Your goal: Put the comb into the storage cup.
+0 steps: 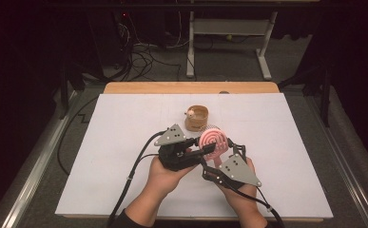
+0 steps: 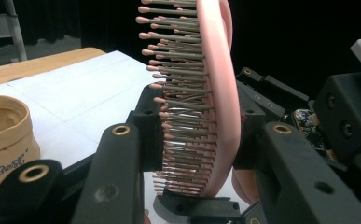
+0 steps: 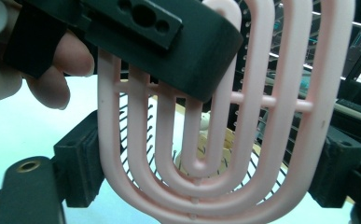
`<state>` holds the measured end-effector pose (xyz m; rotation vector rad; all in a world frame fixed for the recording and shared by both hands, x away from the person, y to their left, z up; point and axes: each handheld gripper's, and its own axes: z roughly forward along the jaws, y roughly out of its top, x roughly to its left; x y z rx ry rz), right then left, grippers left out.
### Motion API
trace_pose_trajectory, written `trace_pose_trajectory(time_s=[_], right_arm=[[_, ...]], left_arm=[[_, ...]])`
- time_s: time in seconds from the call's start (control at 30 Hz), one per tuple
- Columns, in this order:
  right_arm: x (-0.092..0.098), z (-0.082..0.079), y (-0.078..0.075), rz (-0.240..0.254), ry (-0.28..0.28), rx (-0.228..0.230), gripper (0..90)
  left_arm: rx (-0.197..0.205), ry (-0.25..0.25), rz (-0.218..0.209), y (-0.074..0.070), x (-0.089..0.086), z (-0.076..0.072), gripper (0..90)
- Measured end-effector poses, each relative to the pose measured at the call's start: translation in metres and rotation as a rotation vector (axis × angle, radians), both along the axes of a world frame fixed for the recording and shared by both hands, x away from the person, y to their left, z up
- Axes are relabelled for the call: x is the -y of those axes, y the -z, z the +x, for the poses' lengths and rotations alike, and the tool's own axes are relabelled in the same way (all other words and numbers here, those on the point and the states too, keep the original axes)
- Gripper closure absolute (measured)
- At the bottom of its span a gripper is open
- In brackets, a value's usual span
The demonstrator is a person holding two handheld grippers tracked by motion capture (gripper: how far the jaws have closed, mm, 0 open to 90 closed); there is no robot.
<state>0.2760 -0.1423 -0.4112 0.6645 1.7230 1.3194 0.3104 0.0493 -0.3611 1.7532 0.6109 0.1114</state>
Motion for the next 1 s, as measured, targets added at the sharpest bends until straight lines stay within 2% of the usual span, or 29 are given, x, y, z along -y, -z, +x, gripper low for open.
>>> trace_pose_trajectory(time_s=[0.27, 0.5, 0.6, 0.67, 0.7, 1.0], right_arm=[[0.001, 0.001, 0.000, 0.010, -0.009, -0.020, 14.5], [0.003, 0.003, 0.000, 0.030, -0.022, -0.056, 8.6], [0.003, 0.006, 0.002, 0.039, -0.038, -0.091, 3.2], [0.003, 0.006, 0.002, 0.042, -0.040, -0.097, 1.8], [0.003, 0.008, 0.003, 0.050, -0.053, -0.124, 0.4], [0.001, 0.008, 0.004, 0.051, -0.083, -0.139, 0.2]], left_arm=[[0.006, -0.004, 0.000, -0.002, 0.000, 0.000, 62.9], [0.015, -0.009, -0.001, -0.004, -0.003, 0.001, 63.0], [0.015, -0.012, -0.003, -0.005, -0.004, 0.002, 63.0], [0.017, -0.015, -0.003, -0.005, -0.005, 0.002, 63.1], [0.020, -0.017, -0.006, -0.005, -0.006, 0.002, 63.1], [0.030, -0.037, -0.012, -0.008, -0.012, 0.002, 63.1]])
